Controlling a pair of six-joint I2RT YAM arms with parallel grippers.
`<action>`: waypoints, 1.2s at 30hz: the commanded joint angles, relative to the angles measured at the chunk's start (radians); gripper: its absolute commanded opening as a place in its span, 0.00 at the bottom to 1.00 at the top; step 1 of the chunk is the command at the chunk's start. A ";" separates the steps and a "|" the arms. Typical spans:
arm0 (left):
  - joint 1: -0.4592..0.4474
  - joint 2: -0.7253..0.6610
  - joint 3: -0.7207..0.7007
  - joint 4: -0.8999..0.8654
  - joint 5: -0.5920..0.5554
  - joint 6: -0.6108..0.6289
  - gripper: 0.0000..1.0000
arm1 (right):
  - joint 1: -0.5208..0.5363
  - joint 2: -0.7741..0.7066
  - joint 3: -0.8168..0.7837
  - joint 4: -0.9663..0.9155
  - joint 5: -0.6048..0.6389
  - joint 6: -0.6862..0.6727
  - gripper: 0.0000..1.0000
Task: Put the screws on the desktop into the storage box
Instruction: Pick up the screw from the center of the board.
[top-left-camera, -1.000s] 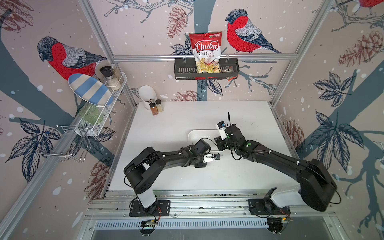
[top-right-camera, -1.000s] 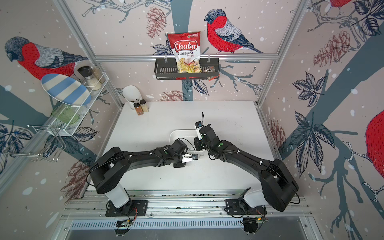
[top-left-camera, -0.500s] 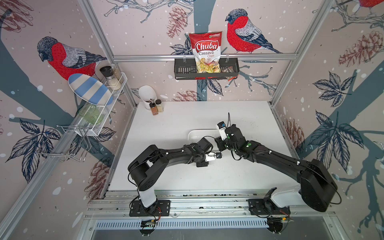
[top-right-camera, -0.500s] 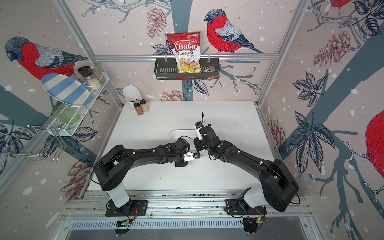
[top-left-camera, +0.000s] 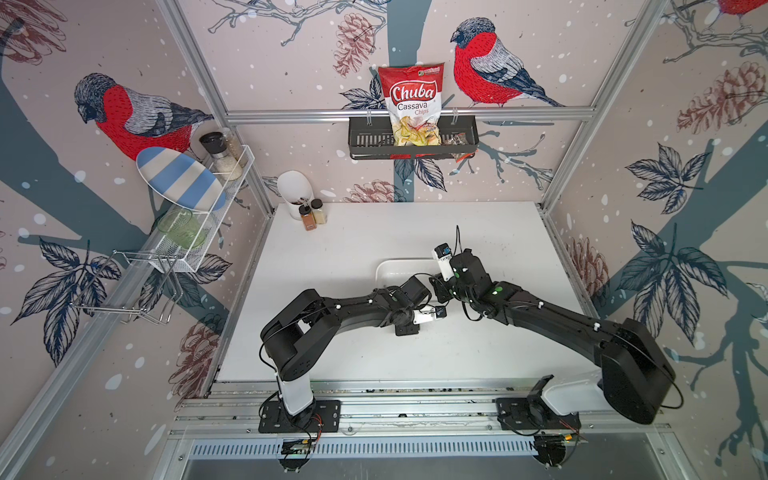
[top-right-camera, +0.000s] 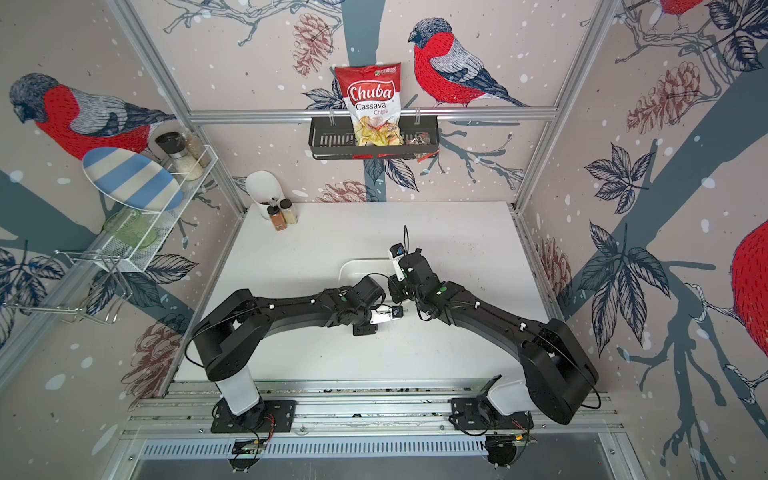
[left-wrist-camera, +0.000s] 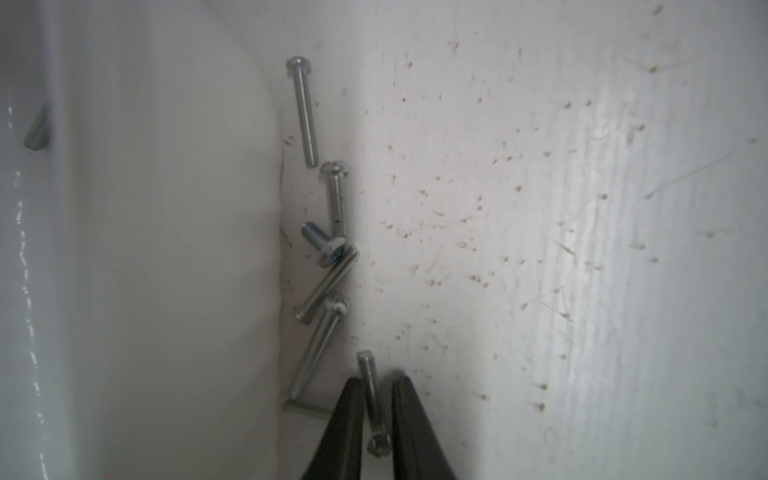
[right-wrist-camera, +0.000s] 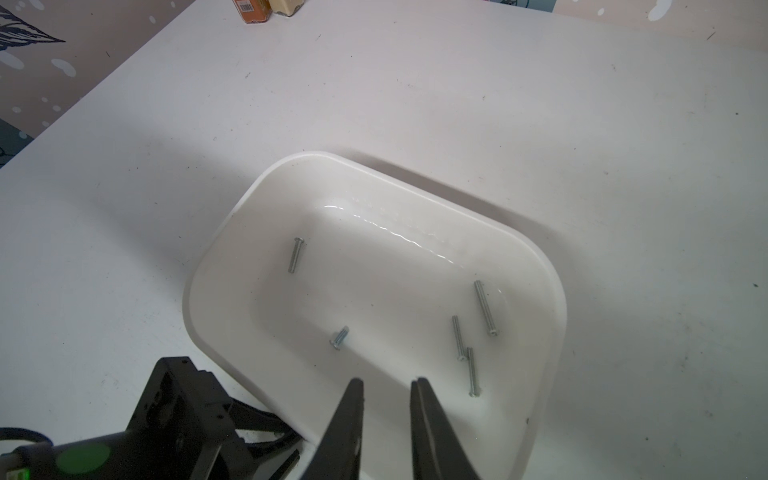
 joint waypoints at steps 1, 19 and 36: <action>-0.004 0.013 0.011 -0.097 0.021 -0.012 0.15 | 0.001 -0.009 -0.001 0.010 0.011 0.006 0.25; -0.011 -0.037 0.015 -0.082 0.049 -0.050 0.00 | 0.003 -0.041 -0.016 0.024 0.015 0.008 0.25; -0.011 -0.215 -0.013 0.017 0.051 -0.115 0.00 | 0.001 -0.085 -0.028 0.033 0.013 0.013 0.25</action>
